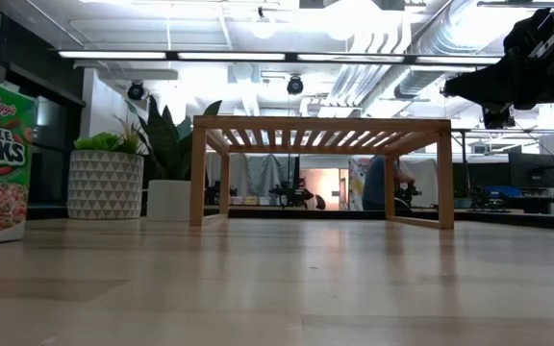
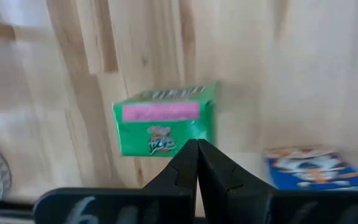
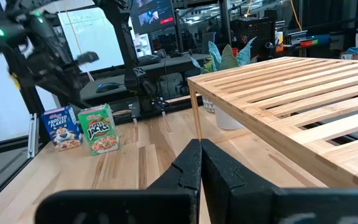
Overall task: Stack cereal on shelf
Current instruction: Put the left green cereal box on the shelf
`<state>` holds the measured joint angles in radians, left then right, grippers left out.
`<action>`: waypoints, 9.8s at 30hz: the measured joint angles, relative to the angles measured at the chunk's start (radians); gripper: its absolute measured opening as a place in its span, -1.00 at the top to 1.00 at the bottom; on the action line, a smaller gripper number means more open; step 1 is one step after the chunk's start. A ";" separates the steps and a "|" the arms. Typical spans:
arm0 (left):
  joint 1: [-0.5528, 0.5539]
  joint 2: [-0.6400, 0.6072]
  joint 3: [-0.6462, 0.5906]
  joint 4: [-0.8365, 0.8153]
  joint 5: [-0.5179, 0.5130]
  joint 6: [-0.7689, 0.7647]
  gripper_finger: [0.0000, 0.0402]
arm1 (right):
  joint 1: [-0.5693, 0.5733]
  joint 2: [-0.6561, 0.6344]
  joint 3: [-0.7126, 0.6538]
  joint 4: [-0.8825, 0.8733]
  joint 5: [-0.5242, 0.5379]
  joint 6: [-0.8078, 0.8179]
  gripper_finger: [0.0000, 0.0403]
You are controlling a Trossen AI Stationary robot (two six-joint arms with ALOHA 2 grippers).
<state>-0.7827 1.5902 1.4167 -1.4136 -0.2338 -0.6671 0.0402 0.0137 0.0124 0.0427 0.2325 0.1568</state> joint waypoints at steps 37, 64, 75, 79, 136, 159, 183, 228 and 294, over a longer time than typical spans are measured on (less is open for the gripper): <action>0.011 -0.037 0.017 -0.158 -0.128 -1.032 -0.34 | 0.000 0.000 0.000 0.000 0.000 0.000 1.00; -0.004 -0.037 -0.024 -0.133 -0.189 -1.101 -0.44 | 0.000 0.000 0.000 0.000 0.000 0.000 1.00; -0.001 -0.036 -0.047 -0.126 -0.177 -1.152 -0.50 | 0.000 0.000 0.000 0.000 0.000 0.000 1.00; -0.014 -0.027 -0.047 -0.083 -0.221 -1.240 -0.50 | 0.000 0.000 0.000 0.000 0.000 0.000 1.00; -0.122 0.204 -0.144 0.008 -0.329 -1.531 -0.50 | 0.000 0.000 0.000 0.000 0.000 0.000 1.00; -0.122 0.204 -0.144 0.002 -0.319 -1.556 -0.13 | 0.000 0.000 0.000 0.000 0.000 0.000 1.00; 0.020 -0.075 -0.043 -0.020 -0.735 -1.168 0.22 | 0.000 0.000 0.000 0.000 0.000 0.000 1.00; 1.281 0.065 0.281 0.618 -0.262 0.093 0.22 | 0.000 0.000 0.000 0.000 0.000 0.000 1.00; 1.266 0.130 0.283 0.577 -0.281 -0.054 0.22 | 0.000 0.000 0.000 0.000 0.000 0.000 1.00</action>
<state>0.4831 1.7206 1.6997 -0.8368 -0.5150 -0.7208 0.0399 0.0139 0.0120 0.0429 0.2325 0.1570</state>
